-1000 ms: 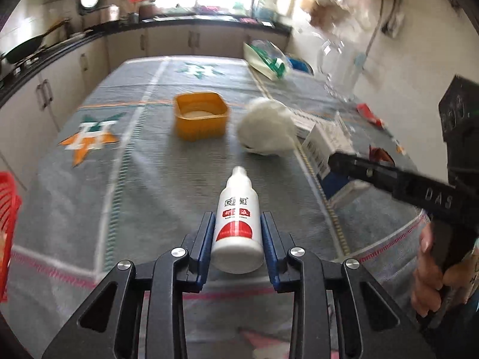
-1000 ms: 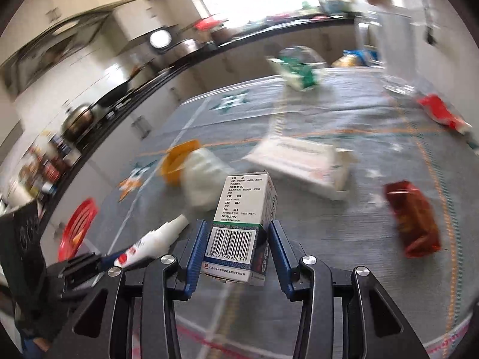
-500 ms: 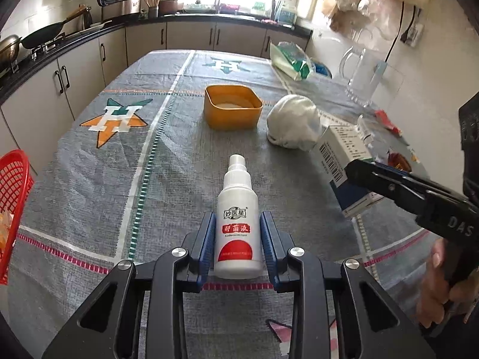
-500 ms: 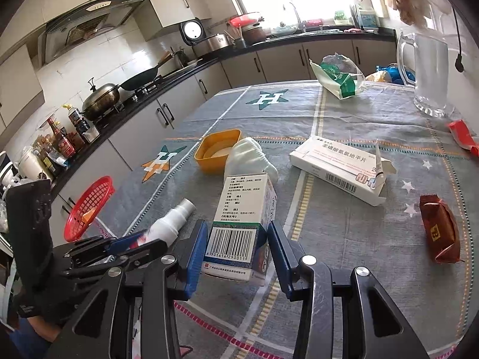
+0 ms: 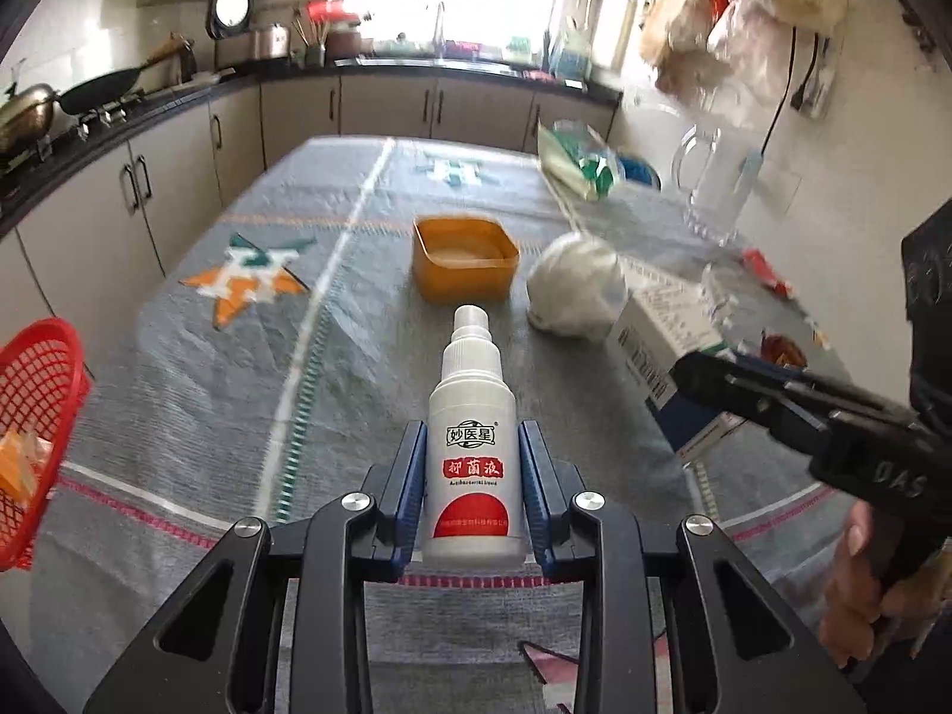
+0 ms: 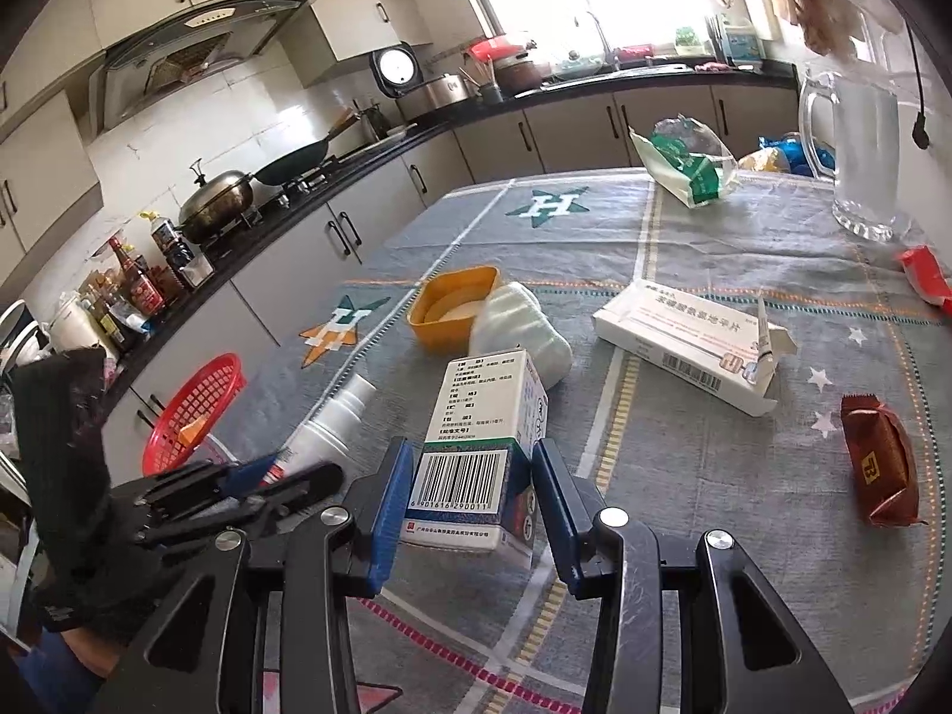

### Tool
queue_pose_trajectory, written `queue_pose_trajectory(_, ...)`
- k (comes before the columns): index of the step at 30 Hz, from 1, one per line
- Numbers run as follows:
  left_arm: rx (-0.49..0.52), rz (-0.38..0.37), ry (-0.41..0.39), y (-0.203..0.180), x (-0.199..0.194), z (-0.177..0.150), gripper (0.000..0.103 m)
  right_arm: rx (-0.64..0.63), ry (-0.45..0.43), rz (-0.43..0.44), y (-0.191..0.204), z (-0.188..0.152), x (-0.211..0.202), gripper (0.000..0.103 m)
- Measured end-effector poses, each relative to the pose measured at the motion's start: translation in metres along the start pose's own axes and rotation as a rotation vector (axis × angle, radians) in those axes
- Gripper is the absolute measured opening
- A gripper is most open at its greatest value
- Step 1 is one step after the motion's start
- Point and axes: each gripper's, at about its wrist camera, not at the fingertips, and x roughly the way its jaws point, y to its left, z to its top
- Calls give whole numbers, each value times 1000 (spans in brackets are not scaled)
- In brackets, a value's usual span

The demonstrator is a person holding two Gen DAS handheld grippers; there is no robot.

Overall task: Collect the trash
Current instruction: 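Lift the spray bottle with the left tool while the right tool lifts the box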

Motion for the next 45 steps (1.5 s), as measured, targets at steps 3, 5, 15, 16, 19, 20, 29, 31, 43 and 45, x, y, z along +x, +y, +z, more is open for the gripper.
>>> queue_pose_trajectory(3, -2, 19, -25, 1, -9, 2, 29, -11, -10, 7, 2, 0, -1, 45)
queue_pose_trajectory(5, -3, 28, -32, 2, -12, 1, 29, -17, -12, 7, 4, 0, -2, 45)
queue_pose_trajectory(15, 13, 64, -54, 3, -21, -6, 29, -41, -23, 11, 10, 0, -2, 45)
queue_pose_trajectory(16, 12, 64, -55, 3, -22, -6, 29, -43, -23, 10, 10, 0, -2, 45)
queue_pose_trajectory(19, 11, 61, -54, 3, -24, -7, 29, -46, -23, 7, 10, 0, -2, 45)
queue_pose_trajectory(20, 12, 63, -55, 3, -25, -8, 29, -48, -22, 7, 11, 0, -1, 45)
queue_pose_trajectory(29, 9, 69, -61, 5, -29, -10, 29, -60, -25, 11, 13, -1, -1, 45)
queue_pose_trajectory(31, 9, 70, -62, 5, -30, -10, 29, -66, -26, 12, 15, -1, -2, 45)
queue_pose_trajectory(43, -30, 73, -89, 25, -47, -9, 29, -80, -15, 35, 23, -4, 2, 45)
queue_pose_trajectory(45, -39, 75, -92, 30, -51, -9, 29, -63, -9, 50, 22, -4, 3, 36)
